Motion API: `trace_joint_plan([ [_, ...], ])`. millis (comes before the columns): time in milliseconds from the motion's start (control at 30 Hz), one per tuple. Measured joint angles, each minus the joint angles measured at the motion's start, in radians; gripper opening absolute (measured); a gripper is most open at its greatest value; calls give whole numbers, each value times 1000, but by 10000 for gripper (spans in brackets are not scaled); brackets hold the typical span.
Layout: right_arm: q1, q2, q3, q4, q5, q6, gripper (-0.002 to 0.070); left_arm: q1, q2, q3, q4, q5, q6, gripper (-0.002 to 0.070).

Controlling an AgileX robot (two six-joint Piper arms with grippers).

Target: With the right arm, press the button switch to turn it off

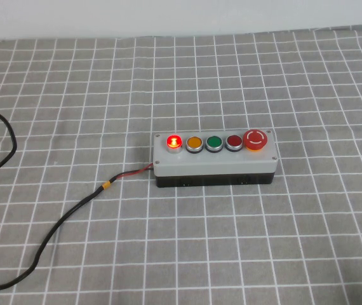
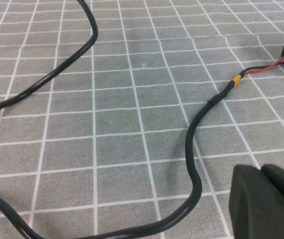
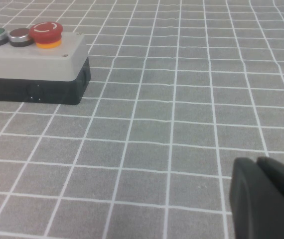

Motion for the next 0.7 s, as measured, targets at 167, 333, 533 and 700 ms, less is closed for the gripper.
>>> trace_joint_plan([
  [167,0,0,0,0,0,0,-17,0,0,0,0,0,0,-3],
  [333,0,0,0,63,-14,0,-17,0,0,0,0,0,0,-3],
  [533,0,0,0,304,-102,-2,-17,0,0,0,0,0,0,-3],
  [700,0,0,0,507,-193,-2,-17,0,0,0,0,0,0,-3],
])
